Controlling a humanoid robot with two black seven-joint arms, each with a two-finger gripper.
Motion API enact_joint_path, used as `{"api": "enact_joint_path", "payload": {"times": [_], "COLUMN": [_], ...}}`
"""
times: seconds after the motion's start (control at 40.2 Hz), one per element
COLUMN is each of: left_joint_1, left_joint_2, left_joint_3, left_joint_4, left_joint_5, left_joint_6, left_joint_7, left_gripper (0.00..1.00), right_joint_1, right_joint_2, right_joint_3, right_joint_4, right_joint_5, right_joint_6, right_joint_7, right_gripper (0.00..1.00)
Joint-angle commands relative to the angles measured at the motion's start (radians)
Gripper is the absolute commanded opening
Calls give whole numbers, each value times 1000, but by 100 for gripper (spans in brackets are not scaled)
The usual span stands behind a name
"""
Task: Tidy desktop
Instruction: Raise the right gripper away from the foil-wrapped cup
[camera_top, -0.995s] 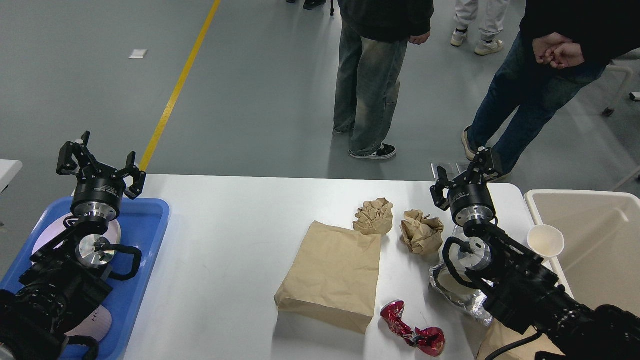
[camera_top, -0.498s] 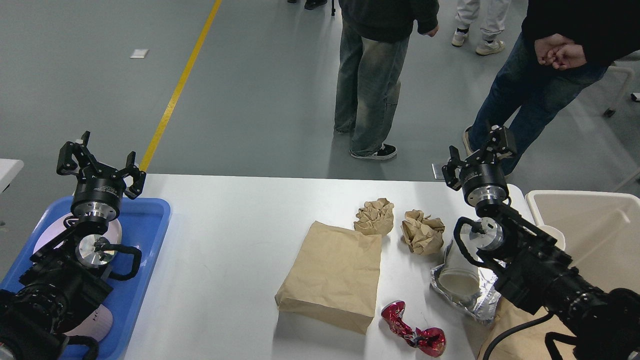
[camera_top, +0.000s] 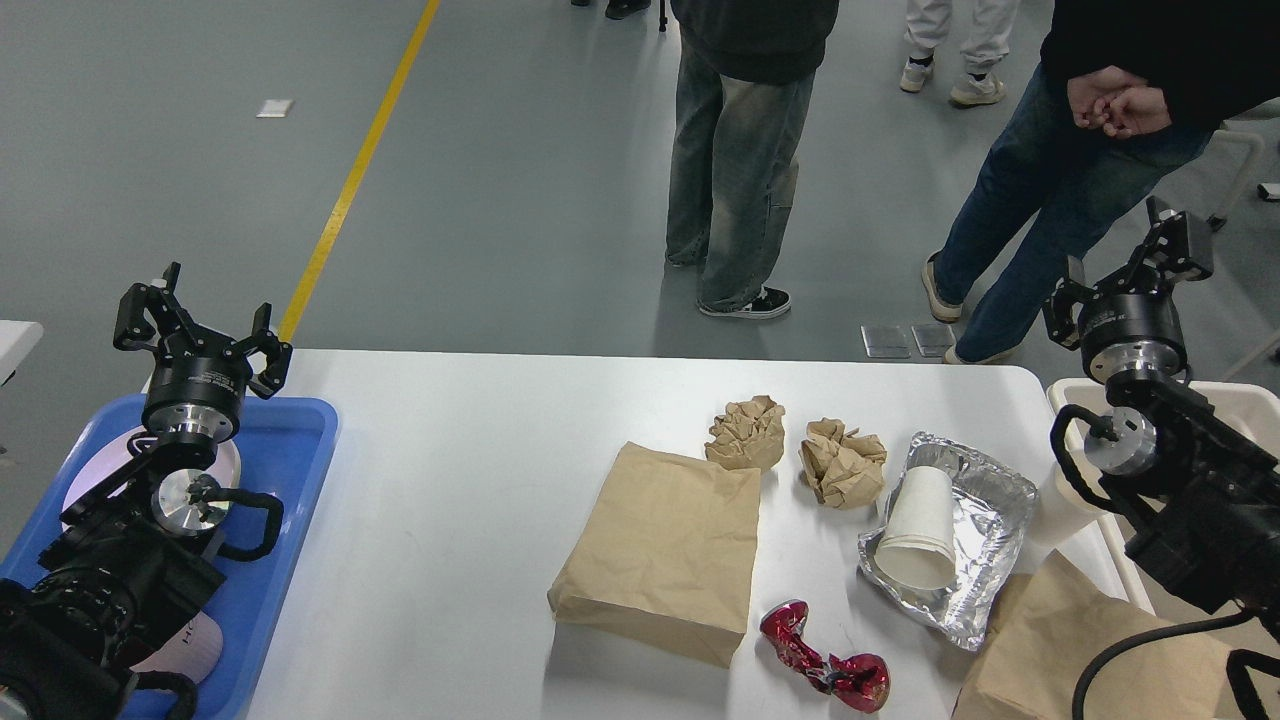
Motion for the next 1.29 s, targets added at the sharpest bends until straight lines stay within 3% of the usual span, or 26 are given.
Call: {"api": "enact_joint_path", "payload": {"times": [0.0, 0.473, 0.821, 1.269], "left_joint_1": [0, 0, 0, 0], "left_joint_2": [0, 0, 0, 0], "left_joint_3": [0, 0, 0, 0], "left_joint_4": [0, 0, 0, 0], "left_joint_5": [0, 0, 0, 0], "left_joint_6": [0, 0, 0, 0], "left_joint_7": [0, 0, 0, 0], "left_gripper": [96, 96, 96, 96], "right_joint_1": [-1, 27, 54, 350], "right_joint_2": [2, 76, 52, 18], "right_joint_3": [1, -1, -27, -916], "right_joint_4": [-14, -10, 5, 5], "right_joint_5": [0, 0, -18, -43], "right_joint_6": [-2, -2, 12, 29], "right_joint_7": [2, 8, 5, 0], "right_gripper": [100, 100, 100, 100]}}
